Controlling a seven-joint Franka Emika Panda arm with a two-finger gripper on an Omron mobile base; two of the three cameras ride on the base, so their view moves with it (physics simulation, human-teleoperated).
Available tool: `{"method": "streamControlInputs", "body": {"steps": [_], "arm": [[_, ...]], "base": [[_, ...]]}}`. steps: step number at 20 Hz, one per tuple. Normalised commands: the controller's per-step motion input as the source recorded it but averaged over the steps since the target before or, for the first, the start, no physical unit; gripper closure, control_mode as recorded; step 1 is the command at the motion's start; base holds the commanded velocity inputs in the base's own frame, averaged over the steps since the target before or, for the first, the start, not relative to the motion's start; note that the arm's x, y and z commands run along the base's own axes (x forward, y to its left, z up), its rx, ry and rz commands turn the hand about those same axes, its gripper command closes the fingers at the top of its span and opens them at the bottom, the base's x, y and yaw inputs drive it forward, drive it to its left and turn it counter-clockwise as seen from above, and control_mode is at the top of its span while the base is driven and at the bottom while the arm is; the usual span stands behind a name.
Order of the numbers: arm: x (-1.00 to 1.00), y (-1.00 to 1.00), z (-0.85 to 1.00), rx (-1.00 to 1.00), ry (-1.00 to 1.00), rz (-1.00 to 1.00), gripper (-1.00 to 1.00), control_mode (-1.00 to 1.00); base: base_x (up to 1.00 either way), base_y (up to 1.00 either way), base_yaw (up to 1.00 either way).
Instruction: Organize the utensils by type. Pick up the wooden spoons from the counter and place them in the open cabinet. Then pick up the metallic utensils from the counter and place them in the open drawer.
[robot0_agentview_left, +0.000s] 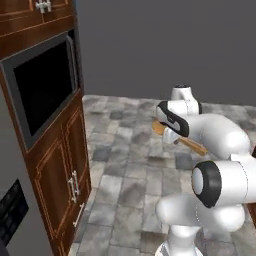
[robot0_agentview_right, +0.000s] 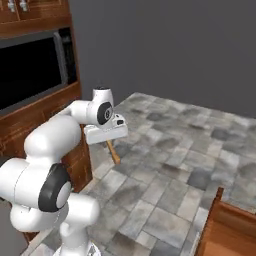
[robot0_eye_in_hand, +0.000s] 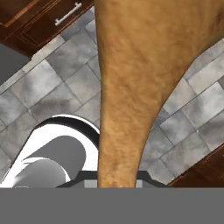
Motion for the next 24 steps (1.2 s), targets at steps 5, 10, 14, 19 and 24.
{"method": "streamControlInputs", "body": {"steps": [5,10,14,19,24], "arm": [[0.0,0.0,0.0,0.0,0.0,0.0,1.0,1.0],[0.0,0.0,0.0,0.0,0.0,0.0,1.0,1.0],[0.0,0.0,0.0,0.0,0.0,0.0,1.0,1.0],[0.0,0.0,0.0,0.0,0.0,0.0,1.0,1.0],[0.0,0.0,0.0,0.0,0.0,0.0,1.0,1.0]], "base": [[0.07,-0.02,0.99],[0.0,0.0,1.0],[-0.1,0.13,0.99],[-0.14,0.31,1.0],[-0.1,0.25,1.0]]}}
